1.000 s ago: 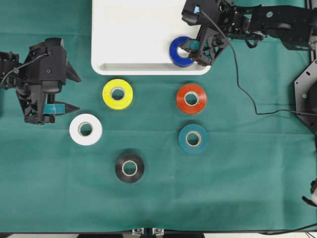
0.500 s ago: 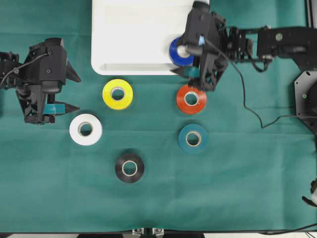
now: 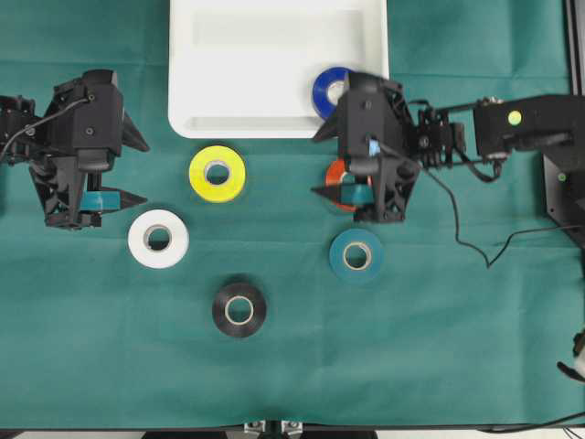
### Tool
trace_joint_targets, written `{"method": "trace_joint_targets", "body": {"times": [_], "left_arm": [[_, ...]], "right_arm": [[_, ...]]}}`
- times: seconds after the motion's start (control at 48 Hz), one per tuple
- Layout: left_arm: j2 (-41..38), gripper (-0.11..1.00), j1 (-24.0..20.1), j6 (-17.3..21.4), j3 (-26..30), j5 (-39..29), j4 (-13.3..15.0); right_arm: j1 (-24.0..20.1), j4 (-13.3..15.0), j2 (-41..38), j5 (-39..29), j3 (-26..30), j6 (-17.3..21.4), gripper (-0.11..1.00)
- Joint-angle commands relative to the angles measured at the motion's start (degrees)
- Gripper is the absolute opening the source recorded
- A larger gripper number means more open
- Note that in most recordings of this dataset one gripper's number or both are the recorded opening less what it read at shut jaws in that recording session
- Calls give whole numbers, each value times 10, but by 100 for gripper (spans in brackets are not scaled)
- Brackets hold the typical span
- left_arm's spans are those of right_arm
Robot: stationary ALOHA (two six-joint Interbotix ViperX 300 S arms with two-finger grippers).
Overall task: Put the tape alternately from left to right into the white case.
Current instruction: 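Release the blue roll and withdraw the right gripper beside the orange roll, then move the left gripper over the white tape roll and grasp its rim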
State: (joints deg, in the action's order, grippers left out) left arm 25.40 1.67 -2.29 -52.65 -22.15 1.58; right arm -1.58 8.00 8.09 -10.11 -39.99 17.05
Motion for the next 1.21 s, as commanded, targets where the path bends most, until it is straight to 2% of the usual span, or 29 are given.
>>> {"method": "trace_joint_targets", "body": {"times": [0.0,0.521,0.771,0.979,1.187], "left_arm": [[4,81,-1,-1,6,4,1],[4,81,10,-11,8,4,1],[4,81,36,-70,-2,4,1],[3,81,67,-134,-11,5,1],[4,81,75,-161,-18,5,1]], "right_arm": [[-10,1,12,5,4,-1,84],[-10,1,12,17,-4,-1,84],[-10,1,12,18,-4,-1,84],[-10,1,12,17,-4,-1,84],[-10,1,6,22,-4,-1,84]]}}
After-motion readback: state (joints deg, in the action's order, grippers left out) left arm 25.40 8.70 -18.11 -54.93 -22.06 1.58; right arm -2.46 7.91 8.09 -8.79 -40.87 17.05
